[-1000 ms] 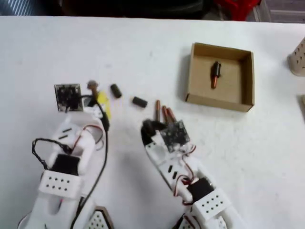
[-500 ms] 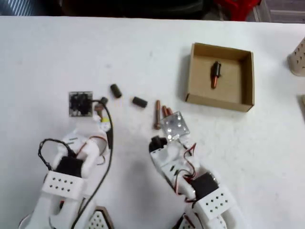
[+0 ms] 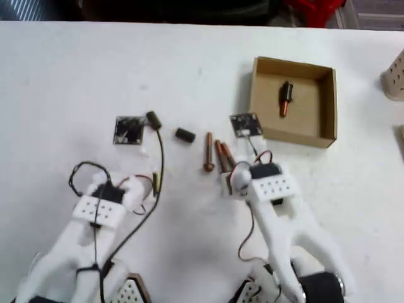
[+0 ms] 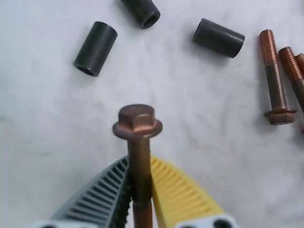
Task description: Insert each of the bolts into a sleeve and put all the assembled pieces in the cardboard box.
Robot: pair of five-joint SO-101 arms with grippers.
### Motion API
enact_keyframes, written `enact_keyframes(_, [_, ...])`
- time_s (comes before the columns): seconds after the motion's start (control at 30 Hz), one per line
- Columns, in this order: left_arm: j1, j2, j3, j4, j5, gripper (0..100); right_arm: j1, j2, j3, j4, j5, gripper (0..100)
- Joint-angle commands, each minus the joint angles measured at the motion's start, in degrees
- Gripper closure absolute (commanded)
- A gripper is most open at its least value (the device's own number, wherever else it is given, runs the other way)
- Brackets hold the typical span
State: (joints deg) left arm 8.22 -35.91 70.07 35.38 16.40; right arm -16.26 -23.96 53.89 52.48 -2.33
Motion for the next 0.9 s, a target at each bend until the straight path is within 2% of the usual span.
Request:
enact_keyframes(0.0, [0.92, 1.98, -3.87, -3.25, 0.18, 98, 2.77, 1.10, -4.22, 0.75, -0.53, 98.0])
enact_keyframes(0.07, [1.01, 3.12, -3.87, -4.40, 0.26, 98, 3.03, 1.54, -3.96, 0.84, -0.26, 96.4])
enact_keyframes(0.23, [1.45, 3.30, -3.96, -5.01, 0.53, 98, 3.56, 3.65, -3.25, 0.75, 3.96, 81.6])
enact_keyframes(0.47, [1.36, 3.21, -3.96, -5.01, 0.53, 98, 3.56, 3.82, -4.13, 2.33, 4.22, 82.7])
enact_keyframes(0.7, [1.27, 3.65, -5.45, -2.73, 0.35, 98, 3.30, 4.35, -11.69, 14.46, 4.04, 82.8])
enact_keyframes(0.87, [1.36, 3.65, -5.45, -2.90, 0.44, 98, 3.03, 5.14, -9.67, 9.27, 4.66, 82.9])
